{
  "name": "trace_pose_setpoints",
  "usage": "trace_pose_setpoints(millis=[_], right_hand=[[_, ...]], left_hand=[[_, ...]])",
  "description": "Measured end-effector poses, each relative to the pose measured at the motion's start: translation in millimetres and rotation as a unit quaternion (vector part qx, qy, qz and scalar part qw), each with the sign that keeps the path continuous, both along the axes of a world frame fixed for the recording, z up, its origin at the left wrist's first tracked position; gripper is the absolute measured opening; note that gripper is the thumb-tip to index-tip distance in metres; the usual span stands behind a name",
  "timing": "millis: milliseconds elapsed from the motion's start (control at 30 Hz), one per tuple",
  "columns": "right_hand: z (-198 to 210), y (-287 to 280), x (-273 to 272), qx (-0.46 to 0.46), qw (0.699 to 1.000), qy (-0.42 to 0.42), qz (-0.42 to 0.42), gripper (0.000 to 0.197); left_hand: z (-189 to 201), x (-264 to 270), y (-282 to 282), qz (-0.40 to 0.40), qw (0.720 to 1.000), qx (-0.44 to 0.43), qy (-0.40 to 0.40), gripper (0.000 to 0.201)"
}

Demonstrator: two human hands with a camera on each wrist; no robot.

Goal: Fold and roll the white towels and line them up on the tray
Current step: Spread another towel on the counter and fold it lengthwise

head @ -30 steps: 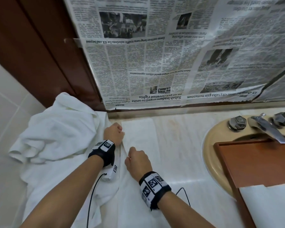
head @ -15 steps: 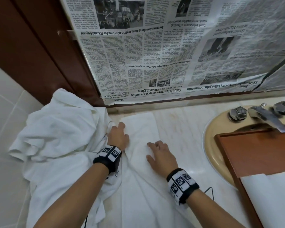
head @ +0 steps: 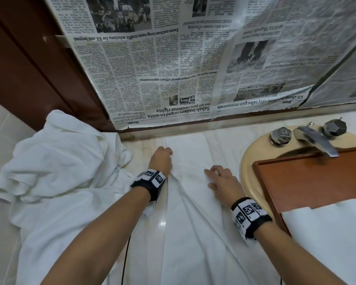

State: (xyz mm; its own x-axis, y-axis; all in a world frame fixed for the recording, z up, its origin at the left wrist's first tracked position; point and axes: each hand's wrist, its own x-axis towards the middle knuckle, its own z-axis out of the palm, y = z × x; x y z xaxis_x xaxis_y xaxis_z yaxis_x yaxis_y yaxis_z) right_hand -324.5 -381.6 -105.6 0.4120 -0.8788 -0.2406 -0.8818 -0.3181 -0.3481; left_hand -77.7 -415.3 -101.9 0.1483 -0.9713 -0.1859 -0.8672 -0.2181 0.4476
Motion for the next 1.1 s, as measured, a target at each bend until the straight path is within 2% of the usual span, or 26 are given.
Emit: trace_pose_setpoints(millis=[167, 367, 500, 567, 633, 700, 800, 867, 933, 1100], right_hand=[[7, -15, -10, 0.021, 1.000, 0.002, -0.003, 0.050], [20, 45, -21, 0.069, 0.985, -0.136, -0.082, 0.041], [29, 89, -28, 0.117, 0.990, -0.064, -0.054, 0.048], [33, 101, -28, 0.120, 0.991, -0.034, -0.050, 0.038], [35, 107, -29, 0.112, 0.991, -0.035, -0.070, 0.019], [35, 110, -28, 0.103, 0.990, -0.038, -0.083, 0.011], [36, 117, -23, 0.094, 0.994, 0.008, -0.061, 0.024], [33, 122, -16, 0.081, 0.994, 0.037, -0.058, 0.020], [32, 126, -13, 0.074, 0.993, 0.028, -0.083, 0.005], [58, 140, -9, 0.047, 0.991, -0.018, -0.121, 0.016]], left_hand=[[4, -13, -4, 0.024, 1.000, 0.006, 0.013, 0.039], [2, -23, 28, 0.080, 0.995, -0.011, 0.063, 0.040], [-3, -25, 48, 0.057, 0.998, 0.025, 0.027, 0.040], [-1, -26, 54, 0.052, 0.998, 0.017, 0.015, 0.040], [2, -30, 61, 0.066, 0.997, 0.001, 0.035, 0.036], [1, -33, 70, 0.093, 0.994, 0.002, 0.055, 0.029], [0, -39, 80, 0.133, 0.988, 0.052, 0.060, 0.031], [2, -41, 82, 0.137, 0.987, 0.058, 0.057, 0.032], [3, -40, 82, 0.125, 0.989, 0.057, 0.059, 0.027], [6, -33, 90, 0.106, 0.988, 0.060, 0.090, 0.023]])
